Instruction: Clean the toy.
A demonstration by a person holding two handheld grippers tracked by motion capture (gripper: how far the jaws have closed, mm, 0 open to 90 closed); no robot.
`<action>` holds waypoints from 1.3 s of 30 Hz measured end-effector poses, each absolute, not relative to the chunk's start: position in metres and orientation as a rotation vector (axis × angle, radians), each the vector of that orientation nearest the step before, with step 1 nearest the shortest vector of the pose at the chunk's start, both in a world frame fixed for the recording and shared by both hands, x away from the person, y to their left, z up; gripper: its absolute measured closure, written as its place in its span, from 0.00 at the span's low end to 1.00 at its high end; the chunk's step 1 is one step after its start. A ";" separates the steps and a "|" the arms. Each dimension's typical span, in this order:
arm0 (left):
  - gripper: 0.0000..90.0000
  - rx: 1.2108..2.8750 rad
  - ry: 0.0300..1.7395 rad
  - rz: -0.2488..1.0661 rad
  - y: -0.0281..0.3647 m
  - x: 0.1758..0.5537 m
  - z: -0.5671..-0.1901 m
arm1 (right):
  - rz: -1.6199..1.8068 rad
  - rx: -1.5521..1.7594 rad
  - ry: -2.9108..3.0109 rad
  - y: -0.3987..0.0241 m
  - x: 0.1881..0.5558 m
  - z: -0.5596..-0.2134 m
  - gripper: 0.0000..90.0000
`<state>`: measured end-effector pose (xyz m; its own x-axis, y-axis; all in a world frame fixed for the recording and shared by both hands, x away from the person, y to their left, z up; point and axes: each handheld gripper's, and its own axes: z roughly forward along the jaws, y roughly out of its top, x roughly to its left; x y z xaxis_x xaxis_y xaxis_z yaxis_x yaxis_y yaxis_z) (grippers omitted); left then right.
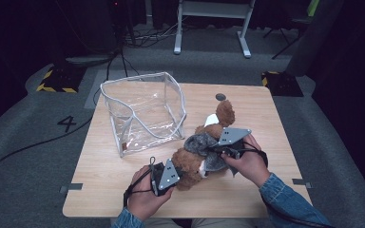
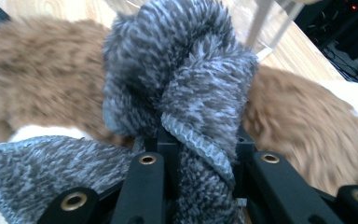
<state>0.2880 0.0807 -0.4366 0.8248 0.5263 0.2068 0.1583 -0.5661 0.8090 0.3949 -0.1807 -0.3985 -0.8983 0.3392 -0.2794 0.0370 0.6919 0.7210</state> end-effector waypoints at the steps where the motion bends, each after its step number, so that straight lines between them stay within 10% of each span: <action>1: 0.95 2.153 0.492 0.549 0.081 0.288 -0.437 | 1.056 0.305 2.505 -0.183 0.396 -0.398 0.82; 18: 0.95 2.153 0.527 0.550 0.102 0.278 -0.436 | 0.920 0.575 2.414 -0.242 0.413 -0.396 0.82; 39: 0.95 2.161 0.510 0.557 0.117 0.275 -0.438 | 0.945 0.384 2.603 -0.162 0.440 -0.388 0.82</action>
<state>0.2747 0.1174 -0.4384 0.8196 0.5319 0.2129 0.1659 -0.5759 0.8005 0.4405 -0.1619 -0.3876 -0.9043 0.3628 -0.2252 0.1338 0.7415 0.6574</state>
